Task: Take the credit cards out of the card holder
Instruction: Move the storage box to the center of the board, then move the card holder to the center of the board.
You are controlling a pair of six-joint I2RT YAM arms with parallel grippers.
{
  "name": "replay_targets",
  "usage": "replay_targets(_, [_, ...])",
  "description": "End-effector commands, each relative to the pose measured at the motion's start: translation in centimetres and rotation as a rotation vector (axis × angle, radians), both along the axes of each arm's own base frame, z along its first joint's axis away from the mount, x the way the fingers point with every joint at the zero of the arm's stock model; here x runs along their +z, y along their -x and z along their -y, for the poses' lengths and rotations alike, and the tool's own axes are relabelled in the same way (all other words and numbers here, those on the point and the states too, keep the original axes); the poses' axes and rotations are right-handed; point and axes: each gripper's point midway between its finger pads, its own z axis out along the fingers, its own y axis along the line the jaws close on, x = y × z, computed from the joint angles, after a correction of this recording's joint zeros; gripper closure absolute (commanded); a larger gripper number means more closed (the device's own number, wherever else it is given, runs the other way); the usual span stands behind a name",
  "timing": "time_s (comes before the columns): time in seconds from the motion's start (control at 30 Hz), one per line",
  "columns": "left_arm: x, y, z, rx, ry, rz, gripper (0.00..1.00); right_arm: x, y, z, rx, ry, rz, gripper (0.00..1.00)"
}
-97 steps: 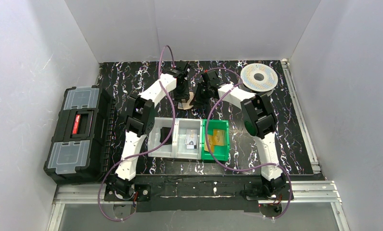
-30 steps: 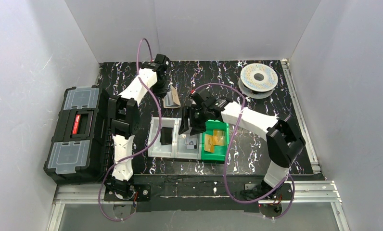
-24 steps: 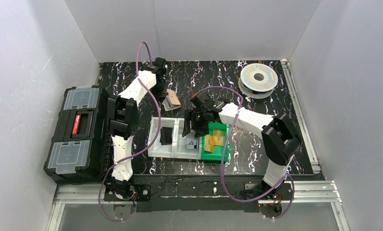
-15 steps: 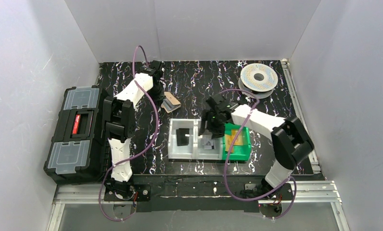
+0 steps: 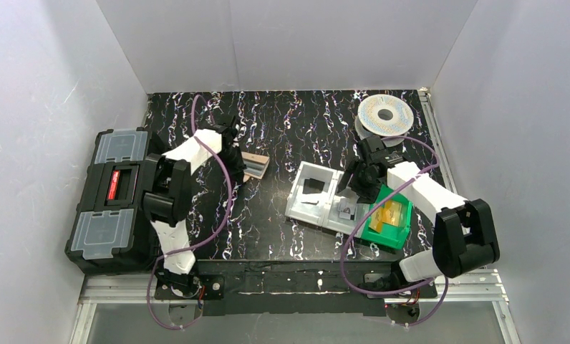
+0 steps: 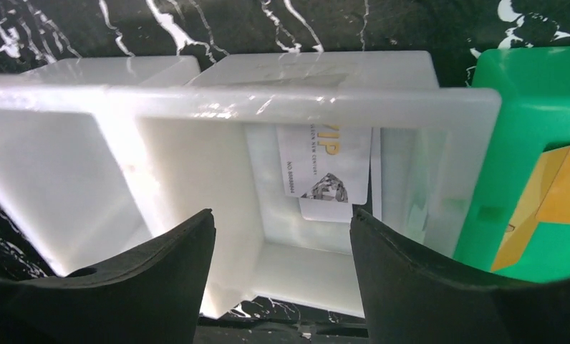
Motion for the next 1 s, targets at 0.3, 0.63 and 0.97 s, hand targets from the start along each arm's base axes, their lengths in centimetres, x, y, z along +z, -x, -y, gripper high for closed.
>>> replay_targets(0.3, [4.8, 7.3, -7.0, 0.034, -0.239, 0.079, 1.0, 9.7, -0.5, -11.6, 0.429, -0.093, 0.35, 0.21])
replay_targets(0.63, [5.2, 7.1, -6.9, 0.045, -0.214, 0.112, 1.0, 8.5, -1.0, -26.3, 0.799, -0.202, 0.394, 0.18])
replay_targets(0.97, [6.1, 7.2, -5.8, 0.037, -0.126, 0.16, 1.0, 5.7, -0.7, -33.5, 0.911, -0.232, 0.443, 0.13])
